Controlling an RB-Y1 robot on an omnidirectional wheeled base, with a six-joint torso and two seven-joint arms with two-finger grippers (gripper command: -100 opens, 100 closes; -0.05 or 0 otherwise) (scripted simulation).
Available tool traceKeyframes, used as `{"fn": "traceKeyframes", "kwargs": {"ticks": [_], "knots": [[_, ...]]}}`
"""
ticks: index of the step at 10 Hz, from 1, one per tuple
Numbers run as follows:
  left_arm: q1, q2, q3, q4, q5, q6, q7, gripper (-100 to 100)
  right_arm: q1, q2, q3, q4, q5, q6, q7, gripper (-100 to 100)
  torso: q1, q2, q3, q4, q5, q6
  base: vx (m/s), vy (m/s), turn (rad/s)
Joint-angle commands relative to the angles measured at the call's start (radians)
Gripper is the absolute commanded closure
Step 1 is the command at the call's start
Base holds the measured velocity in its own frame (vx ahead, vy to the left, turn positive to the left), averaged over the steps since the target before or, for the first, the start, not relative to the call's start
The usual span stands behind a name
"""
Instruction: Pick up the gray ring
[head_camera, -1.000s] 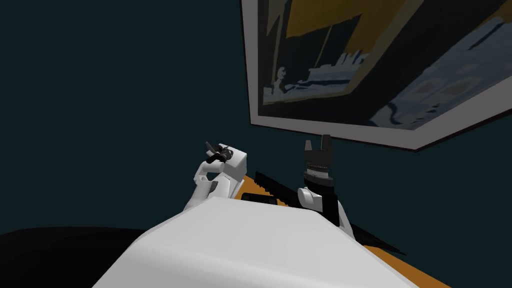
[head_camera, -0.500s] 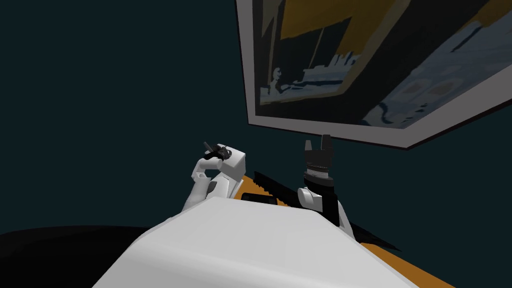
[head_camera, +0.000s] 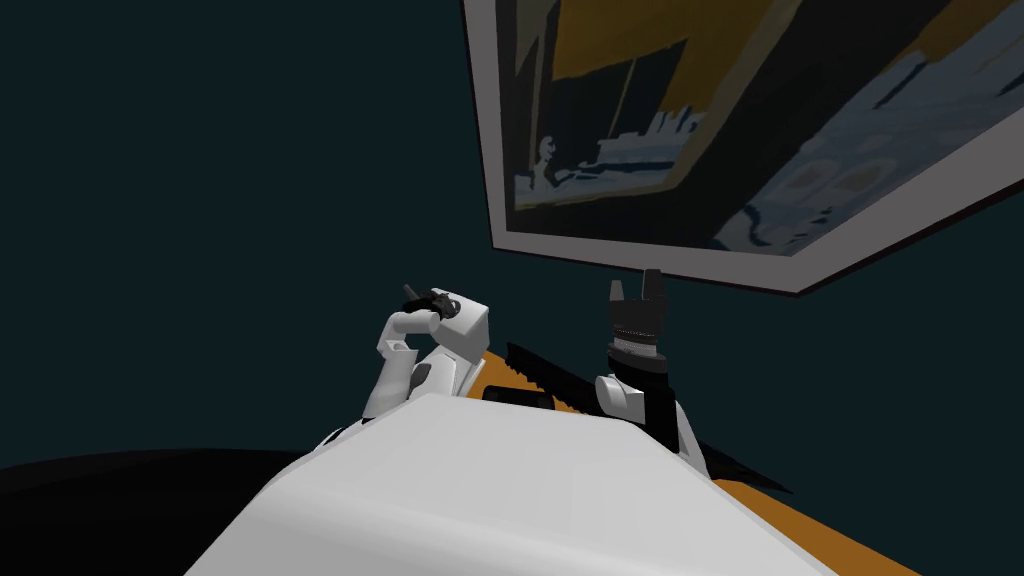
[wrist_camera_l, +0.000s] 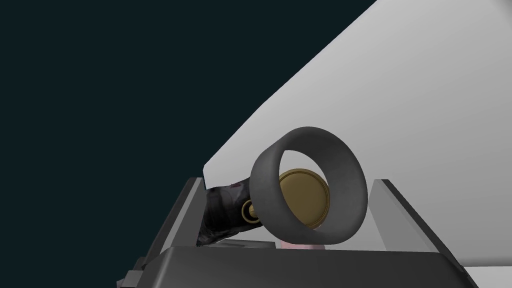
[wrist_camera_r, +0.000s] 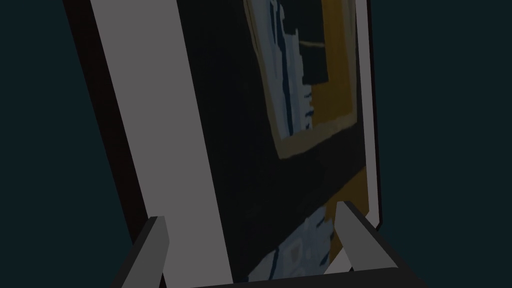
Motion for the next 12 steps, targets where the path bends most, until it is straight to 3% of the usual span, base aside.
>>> {"fn": "traceKeyframes", "kwargs": {"ticks": [1, 2, 3, 5, 6, 7, 8, 9, 12], "knots": [[-0.026, 0.013, 0.03, 0.005, 0.016, 0.05, 0.013, -100, 0.0, 0.0, 0.0, 0.0, 0.0, 0.0, 0.0, 0, 0.0, 0.0, 0.0, 0.0, 0.0, 0.0, 0.001, -0.035, -0.066], [-0.026, 0.013, 0.03, 0.005, 0.016, 0.079, 0.013, -100, 0.0, 0.0, 0.0, 0.0, 0.0, 0.0, 0.0, 0, -0.001, 0.0, 0.0, 0.0, 0.0, 0.0, 0.002, -0.029, -0.024], [-0.046, 0.025, 0.057, 0.007, 0.033, 0.109, 0.023, -100, 0.0, 0.0, 0.0, 0.0, 0.0, 0.0, 0.0, 0, -0.001, 0.0, 0.0, 0.0, 0.0, 0.0, 0.005, -0.027, -0.044], [-0.046, 0.025, 0.057, 0.007, 0.033, 0.145, 0.023, -100, 0.0, 0.0, 0.0, 0.0, 0.0, 0.0, 0.0, 0, 0.0, 0.0, 0.0, 0.0, 0.0, 0.0, 0.006, -0.008, -0.019], [-0.065, 0.038, 0.084, 0.01, 0.051, 0.184, 0.032, -100, 0.0, 0.0, 0.0, 0.0, 0.0, 0.0, 0.0, 0, 0.001, 0.0, 0.0, 0.0, 0.0, 0.0, 0.016, -0.012, -0.052], [-0.065, 0.038, 0.084, 0.01, 0.051, 0.204, 0.032, -100, 0.0, 0.0, 0.0, 0.0, 0.0, 0.0, 0.0, 0, 0.001, -0.001, 0.0, 0.0, 0.0, 0.0, 0.012, -0.008, -0.023], [-0.083, 0.051, 0.11, 0.014, 0.068, 0.24, 0.039, -100, 0.0, 0.0, 0.0, 0.0, 0.0, 0.0, 0.0, 0, 0.001, -0.001, 0.0, 0.0, 0.0, 0.0, 0.018, -0.016, -0.063], [-0.083, 0.051, 0.11, 0.014, 0.068, 0.261, 0.039, -100, 0.0, 0.0, 0.0, 0.0, 0.0, 0.0, 0.0, 0, 0.0, -0.001, -0.001, 0.0, 0.0, 0.0, 0.014, -0.015, -0.031], [-0.116, 0.079, 0.162, 0.023, 0.105, 0.348, 0.05, -100, 0.0, 0.0, 0.0, 0.0, 0.0, 0.0, 0.0, 0, 0.001, -0.001, 0.0, 0.0, 0.0, 0.0, 0.015, -0.012, -0.053]]}}
